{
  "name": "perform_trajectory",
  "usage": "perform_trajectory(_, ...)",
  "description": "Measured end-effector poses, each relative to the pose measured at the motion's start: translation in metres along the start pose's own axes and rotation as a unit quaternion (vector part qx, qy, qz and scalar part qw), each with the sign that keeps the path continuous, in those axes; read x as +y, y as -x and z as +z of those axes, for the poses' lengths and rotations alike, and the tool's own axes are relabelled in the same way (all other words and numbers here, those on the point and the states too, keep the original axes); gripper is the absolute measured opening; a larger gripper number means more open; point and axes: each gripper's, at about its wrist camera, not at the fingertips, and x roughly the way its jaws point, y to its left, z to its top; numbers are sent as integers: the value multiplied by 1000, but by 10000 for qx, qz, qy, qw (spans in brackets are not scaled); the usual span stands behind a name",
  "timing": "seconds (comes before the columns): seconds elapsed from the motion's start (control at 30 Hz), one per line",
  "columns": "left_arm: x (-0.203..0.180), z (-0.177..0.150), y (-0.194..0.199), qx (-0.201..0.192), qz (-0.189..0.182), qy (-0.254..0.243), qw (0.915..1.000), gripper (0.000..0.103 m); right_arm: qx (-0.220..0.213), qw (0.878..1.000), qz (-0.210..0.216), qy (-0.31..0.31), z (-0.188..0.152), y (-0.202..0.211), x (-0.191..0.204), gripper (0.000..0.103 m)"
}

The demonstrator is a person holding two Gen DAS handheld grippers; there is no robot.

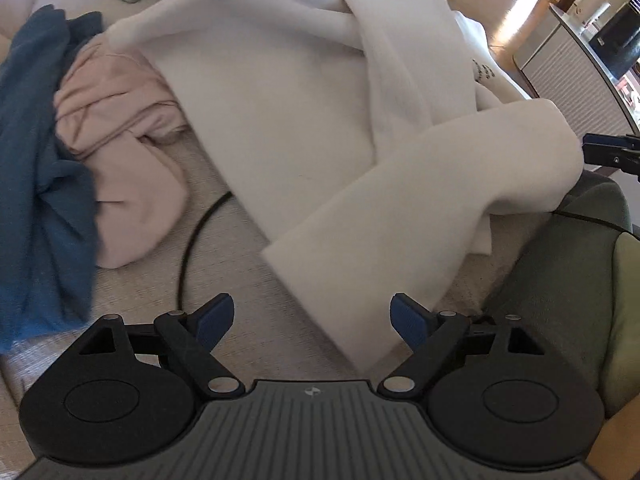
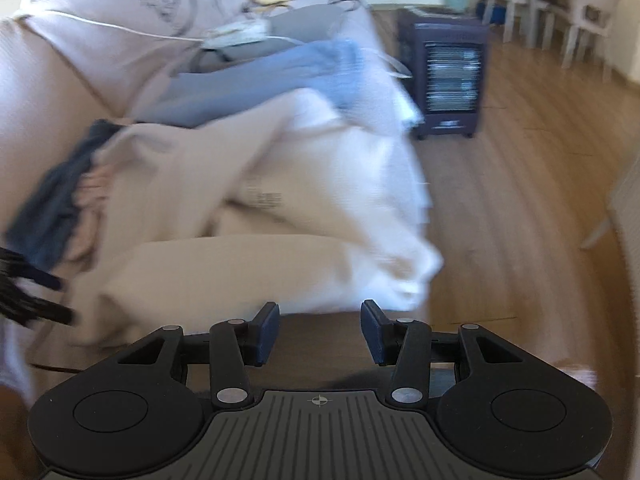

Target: Fold clothes

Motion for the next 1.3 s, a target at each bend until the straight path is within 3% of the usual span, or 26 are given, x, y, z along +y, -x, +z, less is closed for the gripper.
perform_trajectory(0.07, -3, 1, 0, -64, -24, -6, 10000, 85, 29, 9997, 213, 103, 2, -1, 13, 46)
perform_trajectory(0.2, -6, 4, 4, -177, -52, -60, 9998, 85, -41, 9981, 486, 389, 6, 0, 37, 55)
perform_trajectory(0.5, -18, 4, -10, -85, -211, -294, 9993, 85, -20, 9903, 741, 1176, 18, -10, 90, 57)
perform_trajectory(0.57, -18, 3, -11, -186, -208, -275, 9992, 79, 56, 9883, 689, 1363, 18, -20, 98, 59)
perform_trajectory(0.67, -12, 4, -9, -273, -228, -116, 9993, 31, 303, 9889, 571, 1340, 19, -36, 99, 59)
perform_trajectory(0.73, -7, 5, -5, -342, -304, 23, 9989, 16, 424, 9915, 498, 1128, 20, -42, 91, 58)
perform_trajectory(0.93, -7, 23, 29, -710, -228, -154, 9971, 11, 321, 9955, 463, 764, 22, -32, 69, 58)
perform_trajectory(1.1, -10, 62, 48, -1213, -46, -581, 9909, 11, 170, 9979, 422, 466, 22, -25, 55, 58)
perform_trajectory(1.3, -28, 96, 43, -1284, 59, -1045, 9862, 11, -34, 9998, -10, 170, 22, -13, 38, 59)
